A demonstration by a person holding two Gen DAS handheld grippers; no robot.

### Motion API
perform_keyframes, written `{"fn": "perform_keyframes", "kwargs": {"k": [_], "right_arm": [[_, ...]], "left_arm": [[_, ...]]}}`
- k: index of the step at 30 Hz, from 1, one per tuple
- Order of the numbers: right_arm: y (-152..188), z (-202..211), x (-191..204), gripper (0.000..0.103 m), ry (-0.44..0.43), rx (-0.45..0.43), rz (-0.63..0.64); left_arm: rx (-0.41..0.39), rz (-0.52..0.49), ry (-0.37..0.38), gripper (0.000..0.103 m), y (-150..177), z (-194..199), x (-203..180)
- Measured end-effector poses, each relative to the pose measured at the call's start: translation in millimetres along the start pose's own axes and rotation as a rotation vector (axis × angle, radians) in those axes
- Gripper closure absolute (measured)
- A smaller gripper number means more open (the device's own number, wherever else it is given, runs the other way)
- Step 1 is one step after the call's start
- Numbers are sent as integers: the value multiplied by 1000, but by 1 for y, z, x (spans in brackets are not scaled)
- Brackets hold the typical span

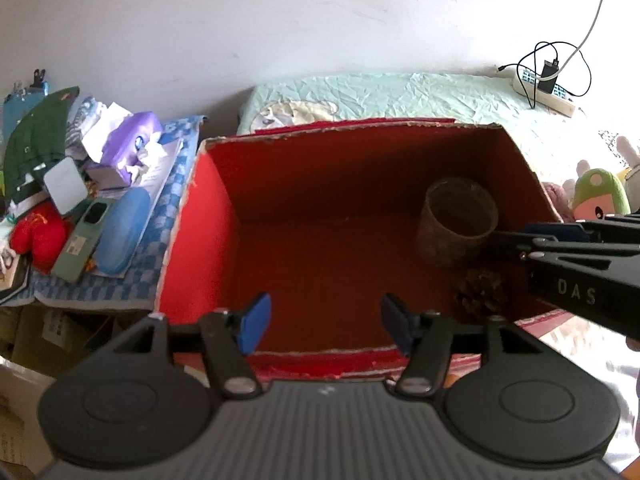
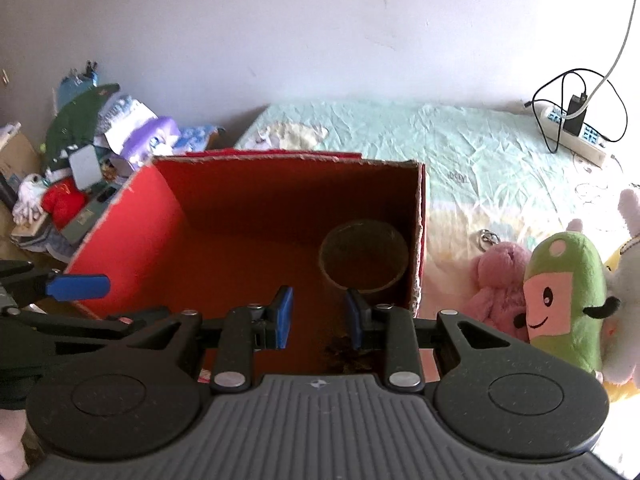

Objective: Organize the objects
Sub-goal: 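Raise the right gripper out of the box and back toward the gourd, then close the right gripper around the neck of the orange gourd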

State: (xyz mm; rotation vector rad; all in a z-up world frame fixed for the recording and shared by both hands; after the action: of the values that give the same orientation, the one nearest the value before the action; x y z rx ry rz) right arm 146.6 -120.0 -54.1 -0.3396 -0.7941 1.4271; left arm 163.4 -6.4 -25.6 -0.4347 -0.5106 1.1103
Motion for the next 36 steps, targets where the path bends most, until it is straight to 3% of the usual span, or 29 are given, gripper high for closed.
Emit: {"fn": "perform_keyframes", "kwargs": {"k": [14, 21, 25, 36], "right_arm": [[7, 29, -9, 73, -89, -43, -2], [14, 44, -19, 73, -185, -55, -5], [23, 50, -22, 73, -238, -47, 3], [48, 60, -26, 73, -377, -5, 29]], "left_arm": [[-61, 38, -44, 35, 2, 40, -13], [-65, 77, -35, 35, 16, 54, -17], [-57, 95, -5, 35, 28, 58, -24], [24, 107, -22, 36, 57, 45, -45]]}}
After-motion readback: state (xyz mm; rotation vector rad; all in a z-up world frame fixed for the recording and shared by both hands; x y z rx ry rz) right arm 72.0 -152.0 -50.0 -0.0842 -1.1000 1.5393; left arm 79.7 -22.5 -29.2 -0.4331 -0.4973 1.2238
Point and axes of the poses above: each gripper's, at about its wrist camera, not at the fingertips, and z roughly against the way its jaws point, x to its left, y to its underside, the point moved 6 cm from there along -z, roughly the way its jaws point, and after that the axes turned 10 degrees about -z, right-handed, at the moved point
